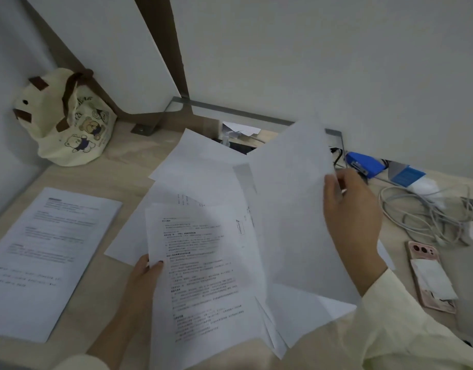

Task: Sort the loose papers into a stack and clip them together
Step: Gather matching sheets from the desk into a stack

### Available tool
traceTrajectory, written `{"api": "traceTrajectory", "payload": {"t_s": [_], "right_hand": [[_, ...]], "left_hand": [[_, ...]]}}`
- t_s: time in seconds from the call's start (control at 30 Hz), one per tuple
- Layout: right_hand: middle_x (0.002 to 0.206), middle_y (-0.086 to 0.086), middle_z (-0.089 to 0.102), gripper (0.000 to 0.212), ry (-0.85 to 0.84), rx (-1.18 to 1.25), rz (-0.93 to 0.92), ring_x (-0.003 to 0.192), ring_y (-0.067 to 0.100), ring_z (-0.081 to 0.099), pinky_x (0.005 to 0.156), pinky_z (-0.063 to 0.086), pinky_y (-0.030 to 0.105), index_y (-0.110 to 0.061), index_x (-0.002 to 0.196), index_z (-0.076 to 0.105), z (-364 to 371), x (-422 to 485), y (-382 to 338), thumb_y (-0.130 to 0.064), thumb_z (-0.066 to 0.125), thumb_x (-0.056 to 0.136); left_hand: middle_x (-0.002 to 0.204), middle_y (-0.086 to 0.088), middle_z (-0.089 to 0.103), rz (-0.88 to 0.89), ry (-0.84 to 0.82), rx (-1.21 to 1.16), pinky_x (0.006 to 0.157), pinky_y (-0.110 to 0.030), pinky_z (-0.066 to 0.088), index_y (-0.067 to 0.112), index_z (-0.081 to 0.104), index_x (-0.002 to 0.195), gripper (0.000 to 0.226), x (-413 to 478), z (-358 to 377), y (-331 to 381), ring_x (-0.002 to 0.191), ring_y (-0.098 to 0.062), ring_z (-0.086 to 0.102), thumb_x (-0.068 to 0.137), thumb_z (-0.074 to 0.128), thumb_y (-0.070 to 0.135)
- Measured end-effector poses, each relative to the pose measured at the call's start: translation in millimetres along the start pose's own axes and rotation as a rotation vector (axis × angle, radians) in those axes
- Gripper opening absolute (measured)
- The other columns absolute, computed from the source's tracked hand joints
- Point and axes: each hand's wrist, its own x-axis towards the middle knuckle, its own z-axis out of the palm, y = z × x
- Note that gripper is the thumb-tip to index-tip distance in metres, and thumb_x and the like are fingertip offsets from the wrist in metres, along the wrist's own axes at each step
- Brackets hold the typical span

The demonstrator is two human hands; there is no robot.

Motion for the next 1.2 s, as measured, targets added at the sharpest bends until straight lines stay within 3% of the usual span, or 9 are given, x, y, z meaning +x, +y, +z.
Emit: {"api": "traceTrajectory", "payload": {"t_s": [0.17, 0.3, 0.47, 0.6, 0.73, 0.83, 0.97, 1.07, 1.2], "right_hand": [[0.082, 0.008, 0.059, 0.023, -0.423, -0.252, -0.236, 0.079, 0.031, 0.061, 0.056, 0.029, 0.029, -0.015, 0.088, 0.047, 34, -34, -41, -0.03, 0.032, 0.097], [0.068, 0.001, 0.044, 0.019, -0.743, -0.22, -0.283, 0.066, 0.024, 0.049, 0.044, 0.022, 0.027, -0.014, 0.086, 0.035, 91, -87, -43, -0.026, 0.028, 0.099], [0.077, 0.008, 0.058, 0.021, -0.873, -0.13, -0.251, 0.055, 0.021, 0.039, 0.046, 0.02, 0.021, -0.013, 0.093, 0.043, 135, -124, -41, -0.027, 0.027, 0.099], [0.059, -0.002, 0.035, 0.019, -0.904, -0.056, -0.193, 0.048, 0.014, 0.032, 0.046, 0.025, 0.023, -0.014, 0.086, 0.035, 151, -136, -50, -0.026, 0.028, 0.099], [0.081, 0.009, 0.063, 0.023, -1.011, 0.122, -0.099, 0.071, 0.027, 0.059, 0.063, 0.048, 0.032, -0.012, 0.094, 0.05, 162, -143, -60, -0.028, 0.033, 0.098], [0.094, 0.007, 0.067, 0.024, -1.14, 0.323, 0.017, 0.089, 0.025, 0.065, 0.074, 0.05, 0.032, -0.014, 0.107, 0.058, 163, -146, -57, -0.027, 0.041, 0.096], [0.094, 0.002, 0.062, 0.014, -1.022, 0.401, 0.193, 0.088, 0.026, 0.065, 0.071, 0.05, 0.028, -0.017, 0.1, 0.06, 154, -129, -14, -0.018, 0.047, 0.093], [0.1, 0.003, 0.063, 0.007, -0.9, 0.259, 0.258, 0.087, 0.016, 0.061, 0.072, 0.044, 0.019, -0.023, 0.095, 0.057, 130, -110, 39, -0.019, 0.052, 0.091], [0.114, 0.01, 0.058, 0.025, -0.711, -0.088, 0.187, 0.102, 0.026, 0.058, 0.084, 0.044, 0.027, -0.011, 0.11, 0.06, 87, -104, 111, -0.013, 0.059, 0.085]], "left_hand": [[0.107, -0.007, 0.067, 0.003, -0.05, -0.075, 0.073, -0.036, 0.052, 0.017, 0.057, 0.115, 0.023, -4, 8, 4, 0.094, -0.027, 0.065, 0.093, 0.05, 0.017], [0.104, -0.004, 0.068, -0.002, -0.045, -0.139, 0.069, -0.031, 0.05, 0.017, 0.058, 0.111, 0.02, -7, 13, -1, 0.092, -0.022, 0.065, 0.092, 0.051, 0.015], [0.097, -0.001, 0.073, -0.019, -0.03, -0.155, 0.07, -0.03, 0.051, 0.018, 0.061, 0.108, 0.041, -9, 10, -5, 0.087, -0.019, 0.07, 0.069, 0.06, 0.032], [0.108, -0.009, 0.07, -0.053, 0.003, -0.154, 0.08, -0.036, 0.051, 0.014, 0.061, 0.114, 0.025, -5, 6, -14, 0.095, -0.025, 0.067, 0.09, 0.055, 0.018], [0.102, 0.003, 0.069, -0.075, 0.014, -0.165, 0.076, -0.03, 0.05, 0.026, 0.061, 0.102, 0.018, -3, 8, -17, 0.093, -0.016, 0.065, 0.094, 0.047, 0.033], [0.109, 0.005, 0.066, -0.065, 0.005, -0.1, 0.087, -0.034, 0.05, 0.026, 0.059, 0.115, 0.037, 3, 7, -21, 0.1, -0.015, 0.063, 0.085, 0.056, 0.048], [0.112, -0.006, 0.066, -0.066, 0.016, 0.006, 0.079, -0.031, 0.05, 0.011, 0.056, 0.122, 0.031, 13, 3, -29, 0.098, -0.021, 0.063, 0.092, 0.052, 0.012], [0.122, -0.014, 0.061, -0.094, 0.051, 0.063, 0.092, -0.044, 0.048, 0.006, 0.049, 0.13, 0.038, 21, -3, -33, 0.107, -0.031, 0.059, 0.092, 0.049, 0.008], [0.121, -0.015, 0.06, -0.088, 0.084, 0.102, 0.093, -0.048, 0.046, 0.005, 0.052, 0.127, 0.035, 30, -11, -38, 0.107, -0.034, 0.057, 0.092, 0.048, 0.008]]}}
